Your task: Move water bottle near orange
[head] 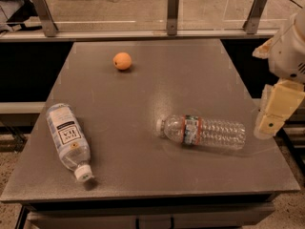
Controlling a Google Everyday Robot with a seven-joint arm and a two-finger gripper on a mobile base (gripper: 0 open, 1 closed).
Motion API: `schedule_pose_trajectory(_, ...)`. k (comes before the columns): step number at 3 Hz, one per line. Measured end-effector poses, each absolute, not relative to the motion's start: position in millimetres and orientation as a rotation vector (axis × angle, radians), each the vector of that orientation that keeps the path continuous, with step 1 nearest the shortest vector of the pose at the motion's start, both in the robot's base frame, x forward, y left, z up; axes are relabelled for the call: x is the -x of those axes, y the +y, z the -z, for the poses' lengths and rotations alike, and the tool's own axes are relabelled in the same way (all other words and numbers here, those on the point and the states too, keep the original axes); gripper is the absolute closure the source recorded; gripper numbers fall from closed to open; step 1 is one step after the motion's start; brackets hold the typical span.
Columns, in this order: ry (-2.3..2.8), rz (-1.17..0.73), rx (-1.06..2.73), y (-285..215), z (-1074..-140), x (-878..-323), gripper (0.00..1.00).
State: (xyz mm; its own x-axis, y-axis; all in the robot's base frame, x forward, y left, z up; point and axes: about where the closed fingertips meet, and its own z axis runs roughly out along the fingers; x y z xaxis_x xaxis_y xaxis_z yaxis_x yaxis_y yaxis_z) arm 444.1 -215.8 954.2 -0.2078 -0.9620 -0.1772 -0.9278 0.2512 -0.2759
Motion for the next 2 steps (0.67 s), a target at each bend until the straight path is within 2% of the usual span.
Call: schedule_pose_trajectory(2, 2.238, 0.174, 1.857, -210.3, -880.4, -451.8, 0.00)
